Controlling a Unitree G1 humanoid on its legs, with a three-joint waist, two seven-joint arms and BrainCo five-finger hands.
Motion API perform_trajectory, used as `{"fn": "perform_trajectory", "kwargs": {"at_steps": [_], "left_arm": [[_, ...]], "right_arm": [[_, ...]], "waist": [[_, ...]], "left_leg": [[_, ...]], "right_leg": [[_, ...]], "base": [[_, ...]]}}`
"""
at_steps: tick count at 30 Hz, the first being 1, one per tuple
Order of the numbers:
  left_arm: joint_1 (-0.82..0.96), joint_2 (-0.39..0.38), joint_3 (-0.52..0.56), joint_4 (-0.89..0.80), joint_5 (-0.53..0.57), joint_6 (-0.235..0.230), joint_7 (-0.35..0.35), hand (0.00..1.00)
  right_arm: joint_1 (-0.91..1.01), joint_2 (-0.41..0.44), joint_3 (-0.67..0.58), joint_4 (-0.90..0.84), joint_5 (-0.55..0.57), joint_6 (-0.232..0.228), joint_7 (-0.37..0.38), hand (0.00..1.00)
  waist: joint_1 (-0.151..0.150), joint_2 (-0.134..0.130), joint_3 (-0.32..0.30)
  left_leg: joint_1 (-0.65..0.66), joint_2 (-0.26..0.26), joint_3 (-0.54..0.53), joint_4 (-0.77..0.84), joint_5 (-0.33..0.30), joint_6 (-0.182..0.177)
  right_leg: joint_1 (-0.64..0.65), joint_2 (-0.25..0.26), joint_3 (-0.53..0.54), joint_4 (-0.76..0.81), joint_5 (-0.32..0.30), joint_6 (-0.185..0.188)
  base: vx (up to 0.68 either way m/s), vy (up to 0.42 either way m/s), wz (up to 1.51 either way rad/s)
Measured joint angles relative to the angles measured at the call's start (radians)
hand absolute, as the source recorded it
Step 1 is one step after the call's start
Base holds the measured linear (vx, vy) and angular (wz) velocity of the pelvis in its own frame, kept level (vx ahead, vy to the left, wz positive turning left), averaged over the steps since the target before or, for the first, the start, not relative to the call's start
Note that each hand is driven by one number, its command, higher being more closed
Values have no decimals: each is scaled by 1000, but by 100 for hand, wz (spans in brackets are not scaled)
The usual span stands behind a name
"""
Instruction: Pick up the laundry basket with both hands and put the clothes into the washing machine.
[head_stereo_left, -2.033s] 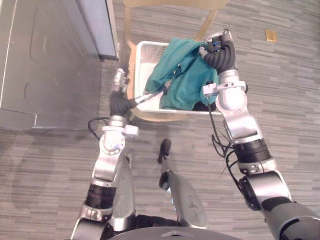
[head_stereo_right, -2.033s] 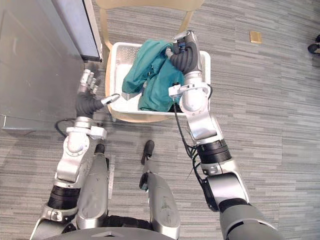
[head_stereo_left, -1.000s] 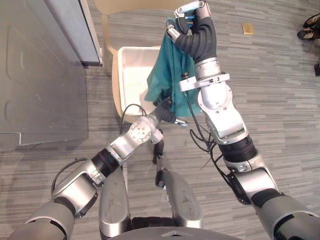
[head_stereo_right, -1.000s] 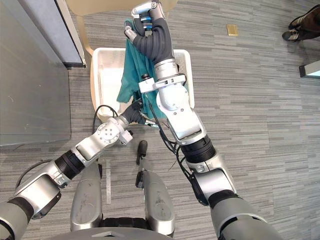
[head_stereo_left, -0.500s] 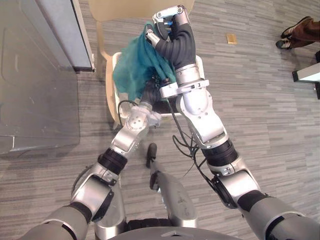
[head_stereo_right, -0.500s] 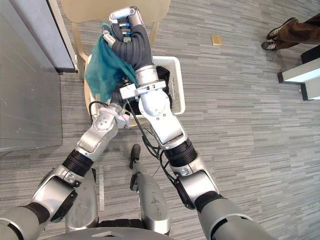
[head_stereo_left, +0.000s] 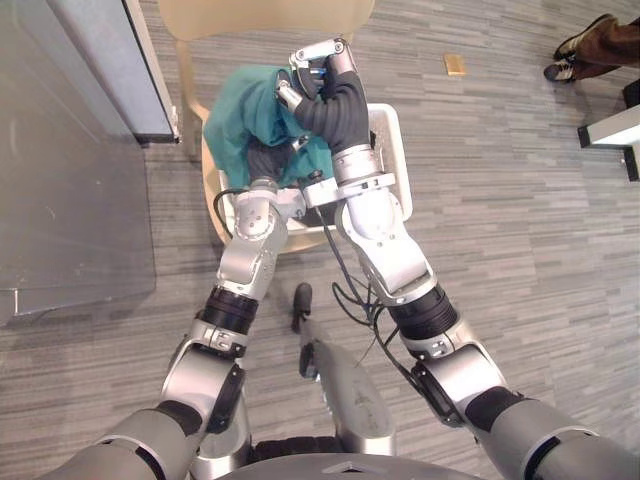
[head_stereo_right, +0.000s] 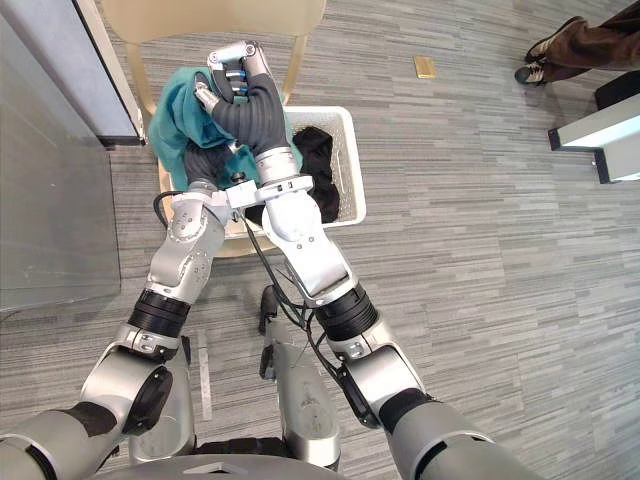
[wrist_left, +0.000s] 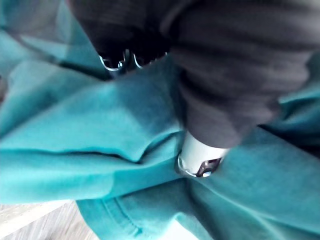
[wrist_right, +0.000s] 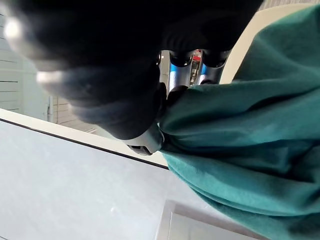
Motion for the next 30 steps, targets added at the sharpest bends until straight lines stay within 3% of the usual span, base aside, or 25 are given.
{"fn": "perform_trajectory", "kwargs": {"at_steps": [10,11,15,19,26,30], "left_arm": [[0,-34,78,16,55,0,35,100],[0,-37,89,16,56,0,42,100],[1,-37,95,16,56,0,52,100],[1,-37,95,14,56,6,56,100],[30,-16,89,-161,57,25,50,100],[71,14,89,-271,57,26,38,100]], "right_arm": [[11,-7,-4,-1,0,0,0,100],[22,-7,-10,-3,0,-1,0,0],[108,-9,-35,-12,1,-2,0,0],[210,-33,-40,-42,4,4,4,0],[431,-84,-145,-230,8,19,33,0],[567,-83,-281,-302,7,38,57,0]], "waist": [[-8,2,-1],[-6,2,-1],[1,5,-2],[4,25,-11],[14,93,-45],[14,135,-70]], "left_leg": [[8,2,6,-3,0,0],[13,2,10,-5,0,0],[38,1,24,-19,1,1],[59,-5,32,-40,6,2],[150,-12,41,-98,8,3],[221,-14,43,-141,9,5]], "right_leg": [[4,3,6,-5,4,-5],[7,3,9,-5,4,-5],[20,1,19,-8,4,-5],[29,-2,23,-14,7,-12],[106,-8,21,-38,-7,-31],[163,-10,17,-44,-29,-32]], "base": [[-1,1,0],[-8,13,-5],[-2,13,-7],[3,10,-4],[37,20,2],[70,17,5]]}}
